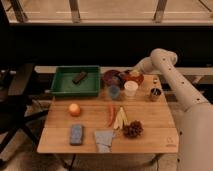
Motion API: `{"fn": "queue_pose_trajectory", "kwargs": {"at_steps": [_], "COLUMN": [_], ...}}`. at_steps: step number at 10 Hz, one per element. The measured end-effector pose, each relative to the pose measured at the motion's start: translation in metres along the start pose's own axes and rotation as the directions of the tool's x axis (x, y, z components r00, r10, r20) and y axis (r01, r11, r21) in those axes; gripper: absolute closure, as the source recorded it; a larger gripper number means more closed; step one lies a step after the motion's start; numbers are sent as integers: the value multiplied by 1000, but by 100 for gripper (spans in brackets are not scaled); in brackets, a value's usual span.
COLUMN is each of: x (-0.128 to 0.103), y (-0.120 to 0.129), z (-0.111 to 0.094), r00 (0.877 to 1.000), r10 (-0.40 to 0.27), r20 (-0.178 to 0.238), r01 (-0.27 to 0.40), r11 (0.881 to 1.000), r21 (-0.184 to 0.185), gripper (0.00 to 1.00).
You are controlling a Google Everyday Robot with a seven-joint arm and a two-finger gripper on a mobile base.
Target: Wipe purple bowl with brush
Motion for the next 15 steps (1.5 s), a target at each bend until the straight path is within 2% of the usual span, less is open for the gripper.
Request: {"fn": "queue_pose_trajectory", "kwargs": {"at_steps": [2, 4, 6, 8, 10, 12, 15], "x": [-1, -19, -38, -47, -44, -35, -11], "y": [-14, -19, -9, 4, 22, 30, 15], "z": [2, 13, 25, 30, 26, 19, 7], "r00": [1000, 999, 998, 997, 996, 996, 999], "r10": [23, 22, 12, 11, 14, 17, 20], "r20": [4, 29, 56, 77, 93, 88, 39], "r01": [-23, -22, -12, -7, -5, -7, -17], "r11": [1000, 1000, 1000, 999, 995, 993, 996], "r21": [18, 14, -6, -48, -98, -118, -90], "gripper": [100, 100, 100, 100, 100, 100, 100]}}
